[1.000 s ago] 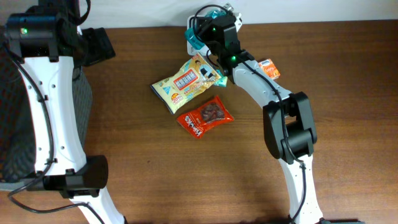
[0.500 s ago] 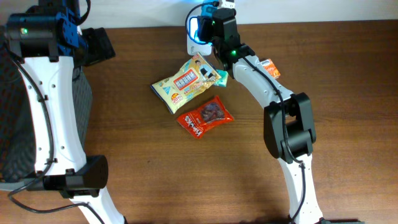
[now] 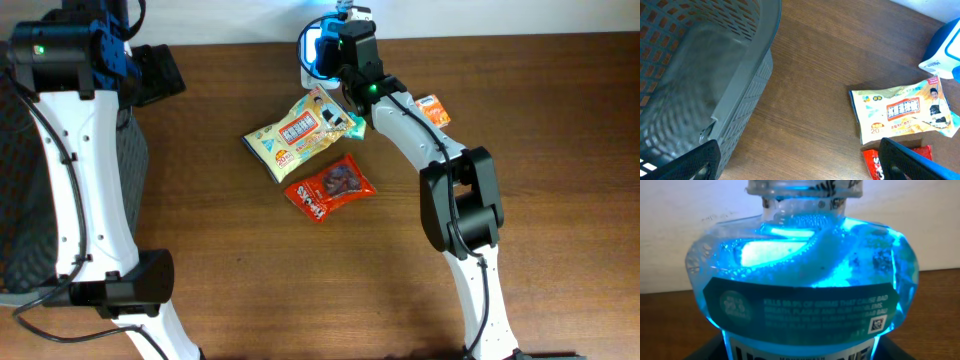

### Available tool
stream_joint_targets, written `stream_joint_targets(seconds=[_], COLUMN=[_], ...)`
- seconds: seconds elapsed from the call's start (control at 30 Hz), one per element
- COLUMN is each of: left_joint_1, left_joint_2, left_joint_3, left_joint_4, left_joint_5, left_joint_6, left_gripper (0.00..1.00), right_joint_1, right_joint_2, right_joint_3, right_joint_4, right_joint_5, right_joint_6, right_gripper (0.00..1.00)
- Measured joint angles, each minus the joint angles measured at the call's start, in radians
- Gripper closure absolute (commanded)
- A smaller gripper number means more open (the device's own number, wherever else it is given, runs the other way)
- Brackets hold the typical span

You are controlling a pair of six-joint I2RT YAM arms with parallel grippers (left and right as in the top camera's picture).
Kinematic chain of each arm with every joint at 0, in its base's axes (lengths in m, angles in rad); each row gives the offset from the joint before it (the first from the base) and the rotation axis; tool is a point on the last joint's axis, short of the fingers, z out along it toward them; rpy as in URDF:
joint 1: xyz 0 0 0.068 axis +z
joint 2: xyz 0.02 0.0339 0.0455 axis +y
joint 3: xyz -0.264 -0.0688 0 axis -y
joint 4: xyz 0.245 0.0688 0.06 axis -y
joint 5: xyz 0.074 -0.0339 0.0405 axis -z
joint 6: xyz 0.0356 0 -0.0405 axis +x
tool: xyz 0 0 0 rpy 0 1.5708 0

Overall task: Scan the item barcode
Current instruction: 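Carry the Listerine bottle off to the right side of the table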

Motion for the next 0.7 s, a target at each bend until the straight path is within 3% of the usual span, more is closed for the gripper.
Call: stream_joint_targets(seconds=[0.17,0.33,0.47,0.63,0.7], left_joint_1=[0.0,0.0,0.0,0.0,0.0], left_joint_2=[0.0,0.0,0.0,0.0,0.0], left_joint_3=[0.0,0.0,0.0,0.0,0.0], left_joint_4=[0.0,0.0,0.001,0.0,0.0], left_joint_5=[0.0,0.0,0.0,0.0,0.0], left_joint_6=[0.0,0.0,0.0,0.0,0.0], left_gripper=[0.01,0.01,0.01,0.01,0.01], right_joint_1=[-0.121,-0.471,-0.743,-1.053,-1.131], right_joint_2=[-0.092,-0.316,-0.309,-0.262,-0.238], right_joint_3=[0.004,0.034,0.042,0.042,0.042], right_joint_4=[-0.211,-0.556,-0.874,-0.98,-0.983], right_joint_5=[-0.025,-0.008,0.027,0.041,0.045], right_joint_6=[0.034,0.049,0.052,0.052,0.053], right_gripper=[0.51,0.55,0.55,0.54,0.48])
